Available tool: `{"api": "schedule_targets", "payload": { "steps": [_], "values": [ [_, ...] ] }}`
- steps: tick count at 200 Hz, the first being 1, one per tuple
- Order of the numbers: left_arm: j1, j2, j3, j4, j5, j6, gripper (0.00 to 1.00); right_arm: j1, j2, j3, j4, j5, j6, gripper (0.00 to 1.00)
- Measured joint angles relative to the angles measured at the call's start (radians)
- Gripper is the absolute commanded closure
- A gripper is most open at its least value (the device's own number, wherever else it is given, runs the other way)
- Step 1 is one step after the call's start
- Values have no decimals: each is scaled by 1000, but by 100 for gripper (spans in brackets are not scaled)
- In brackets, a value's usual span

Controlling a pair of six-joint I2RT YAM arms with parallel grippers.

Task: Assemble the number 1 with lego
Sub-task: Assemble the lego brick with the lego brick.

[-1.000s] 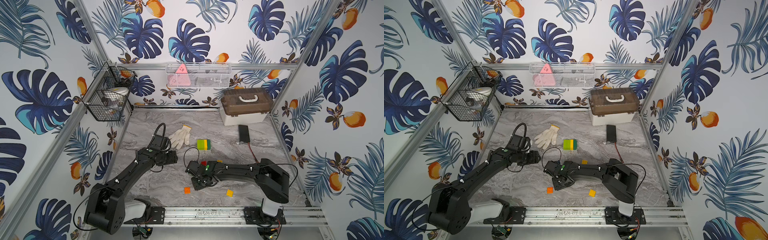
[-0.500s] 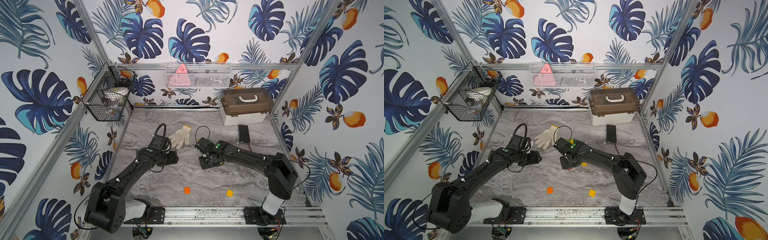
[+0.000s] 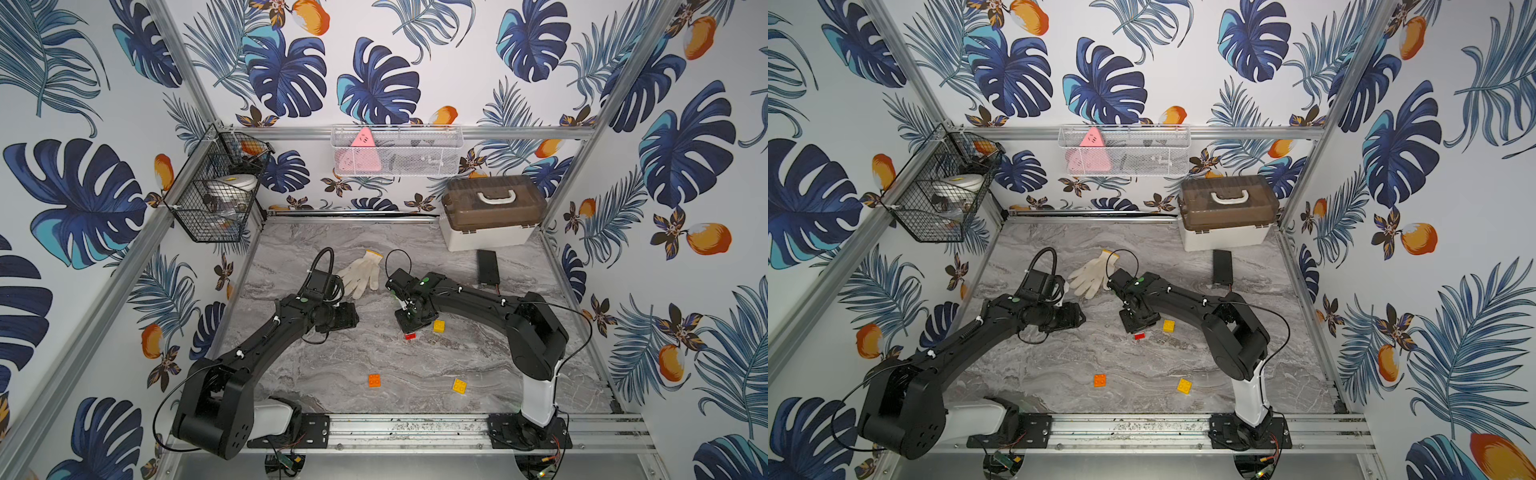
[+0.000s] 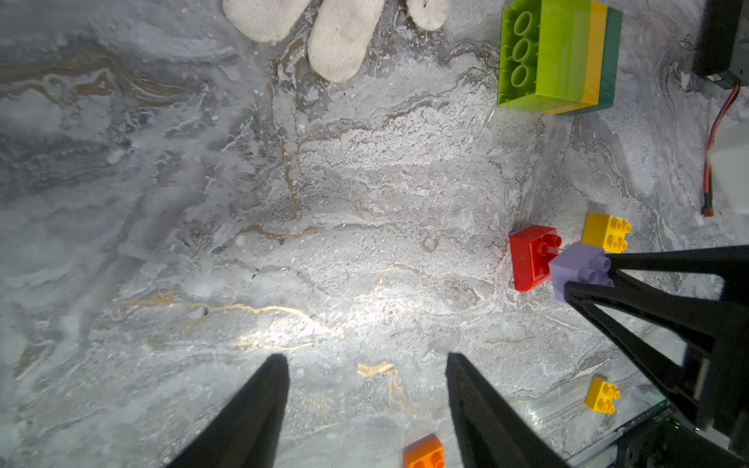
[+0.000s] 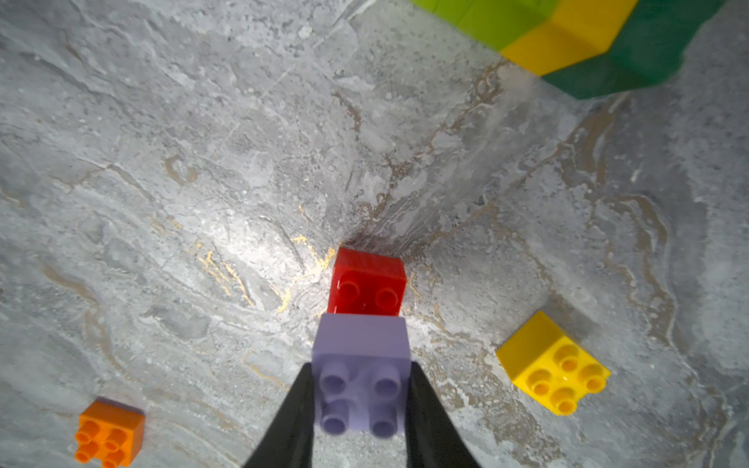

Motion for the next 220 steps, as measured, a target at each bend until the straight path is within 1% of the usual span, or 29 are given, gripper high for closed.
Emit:
{"api": "schedule_targets", "payload": {
  "steps": [91,153,184,220],
  "values": [
    [0,3,0,0,8,0,33,-36,23,13,12,-47,-5,74],
    [0,4,0,0,7,0,33,-35,23,-3,39,-58,76,76],
    [0,4,0,0,7,0,33,-27,32,3,37,-28,121,78],
    [0,4,0,0,7,0,33,-6,51,21,21,18,138,81]
  ]
}}
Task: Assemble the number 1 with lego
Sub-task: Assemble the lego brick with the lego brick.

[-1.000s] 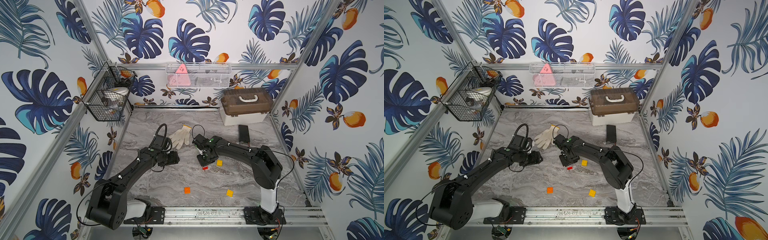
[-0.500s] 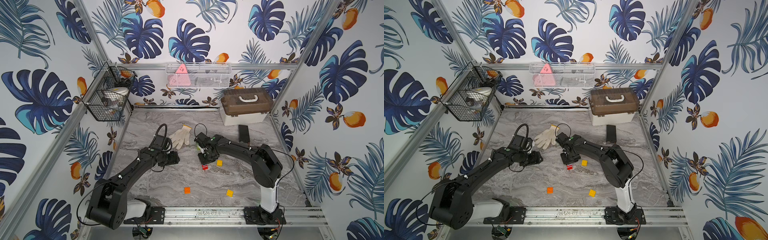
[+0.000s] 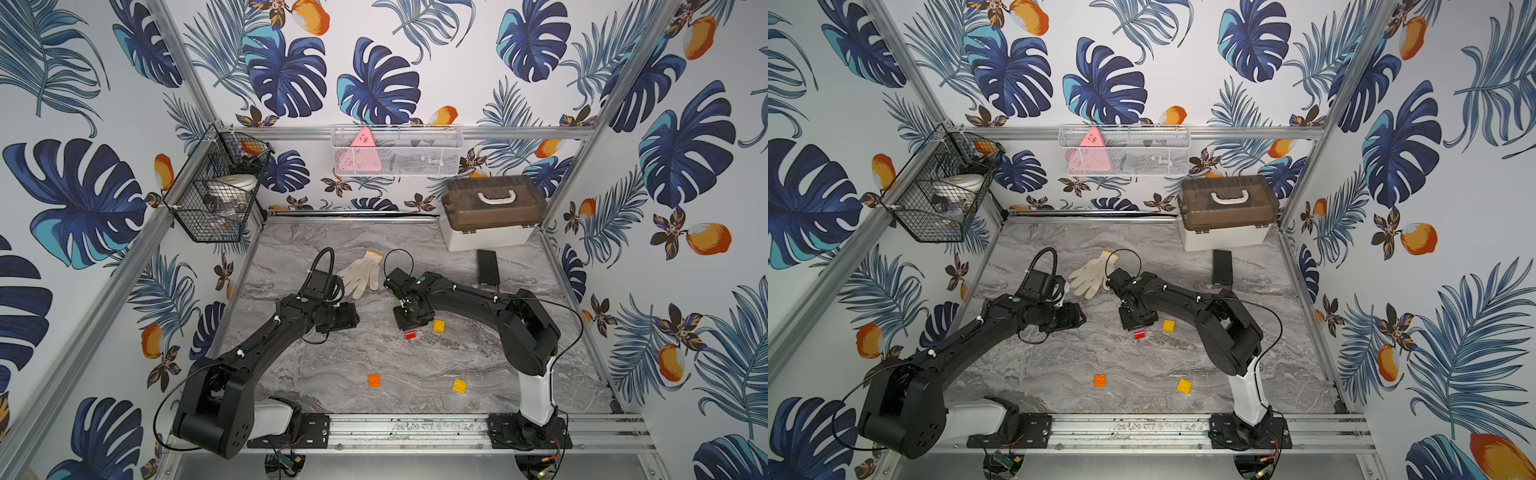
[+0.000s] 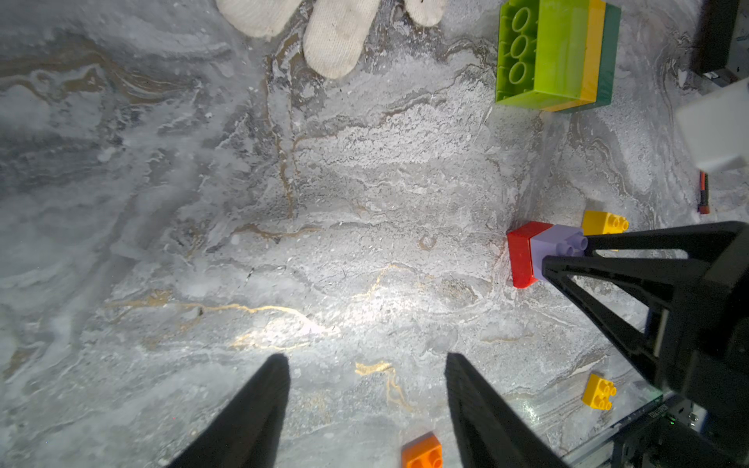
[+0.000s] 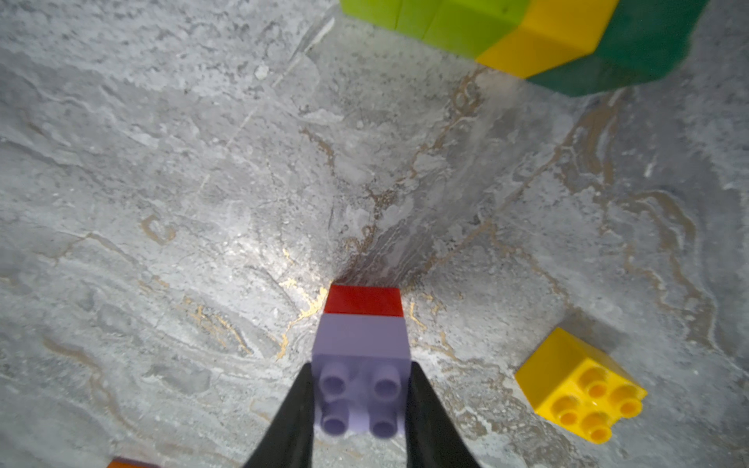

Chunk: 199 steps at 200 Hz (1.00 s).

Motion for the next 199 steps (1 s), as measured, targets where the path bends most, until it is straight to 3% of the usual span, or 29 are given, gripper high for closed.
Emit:
{"api": "schedule_targets", "payload": {
  "steps": [55,67,102,120,162,199],
  "values": [
    [0,-6,0,0,-1,0,33,4,31,9,-13,5,-2,80],
    [0,-6,0,0,-1,0,33,4,28,10,-14,5,-2,75],
    [0,-6,0,0,-1,0,33,4,7,0,-13,0,-1,44],
    [0,-3,0,0,-1,0,33,3,-10,3,-44,-4,-1,33],
    [0,-2,0,0,-6,0,33,1,-106,33,-74,12,20,24],
    [0,-13,0,0,-16,0,33,-53,-242,-68,-85,13,86,24]
  ]
}}
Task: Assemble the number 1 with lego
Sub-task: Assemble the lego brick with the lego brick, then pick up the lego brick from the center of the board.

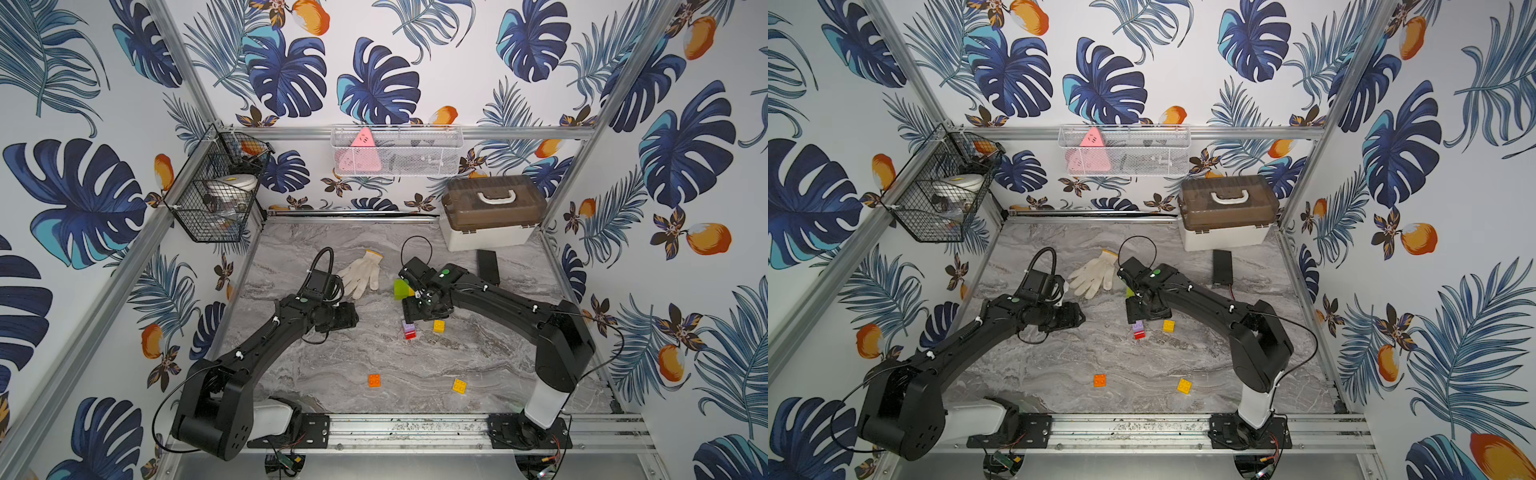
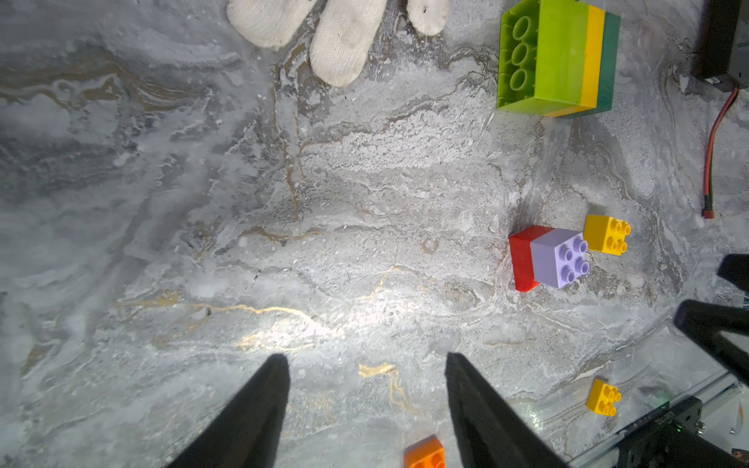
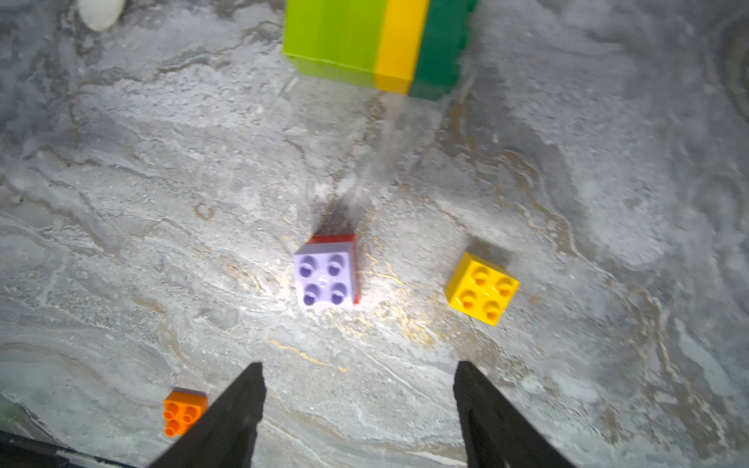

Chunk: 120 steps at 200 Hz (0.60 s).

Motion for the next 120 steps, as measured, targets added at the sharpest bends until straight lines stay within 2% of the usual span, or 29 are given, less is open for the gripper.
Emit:
{"api": "schedule_targets", "payload": {
  "steps": [44,92,120],
  "values": [
    [0,-9,0,0,0,0,33,-97,-93,-148,10,-17,33,29],
    [0,-15,-1,0,9,0,33,-161,-89,-202,34,-45,31,38],
    [0,-15,-1,1,16,0,33,-174,-58,-212,65,-62,28,37]
  ]
}}
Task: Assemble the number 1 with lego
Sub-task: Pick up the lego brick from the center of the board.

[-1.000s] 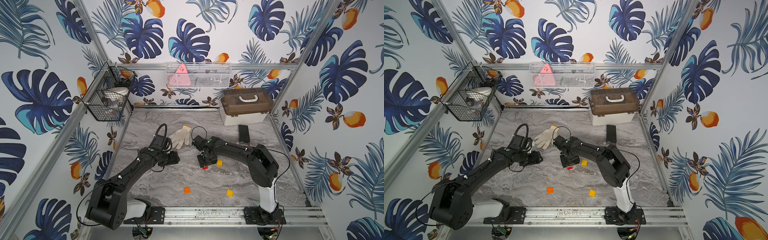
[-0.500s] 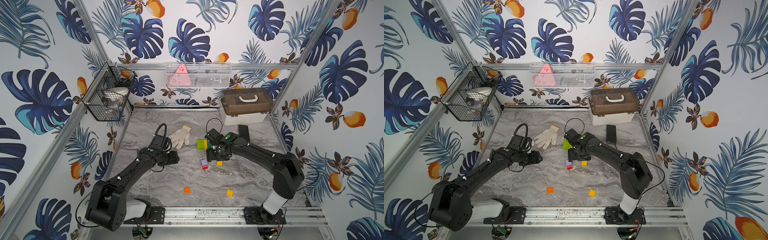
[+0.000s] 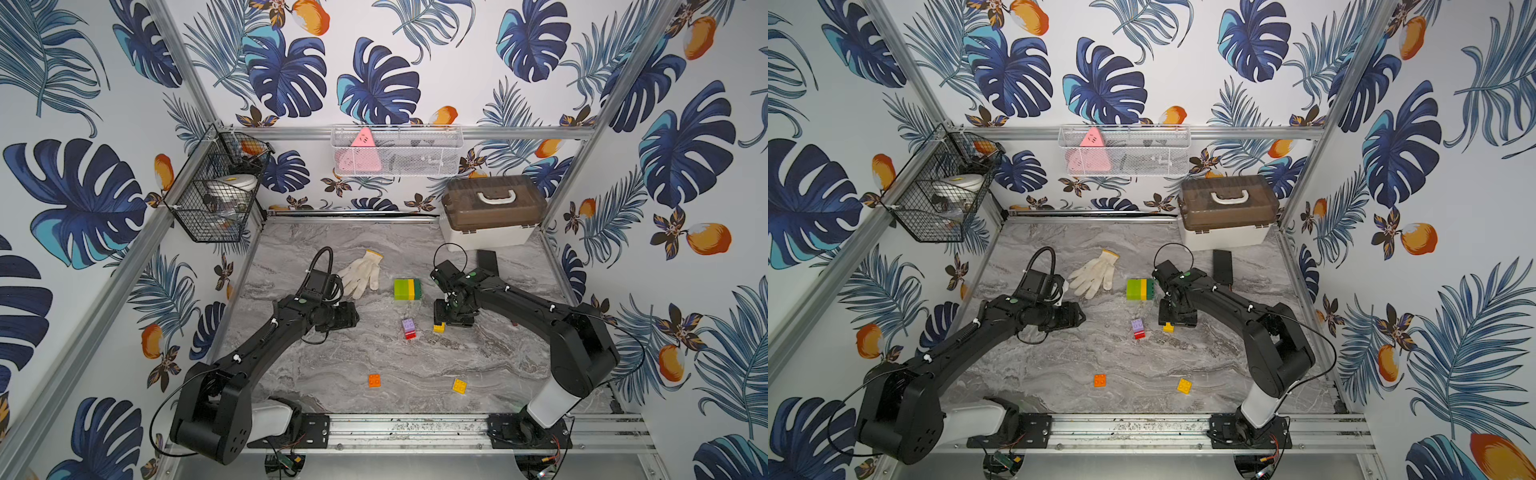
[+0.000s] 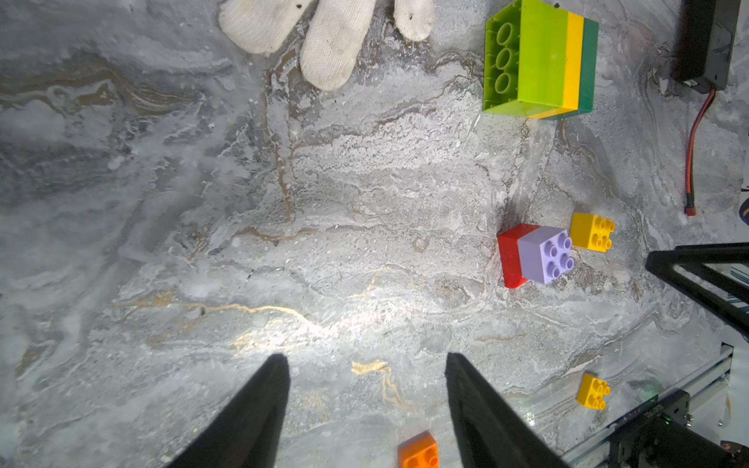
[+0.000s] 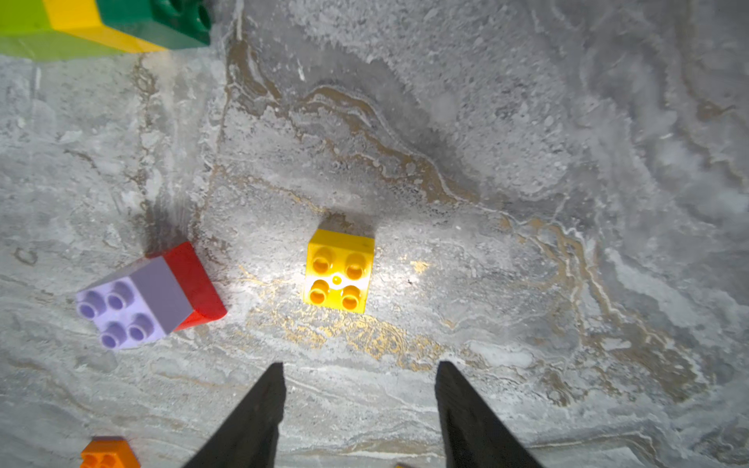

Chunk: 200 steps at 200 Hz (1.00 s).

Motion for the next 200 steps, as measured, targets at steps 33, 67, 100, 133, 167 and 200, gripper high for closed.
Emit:
{"api": "schedule_targets", "payload": {
  "steps": [33,67,100,133,167,200],
  "values": [
    [0,3,0,0,2,0,33,-6,44,5,31,-13,1,39],
    [0,9,0,0,8,0,33,-8,92,19,52,-12,23,40],
    [0,10,0,0,9,0,33,-13,124,21,64,-12,31,48],
    [0,13,0,0,11,0,33,-17,153,19,90,-26,35,57],
    [0,14,0,0,11,0,33,-19,171,24,96,-27,46,67],
    [0,12,0,0,11,0,33,-19,165,47,81,-26,24,75]
  ]
}}
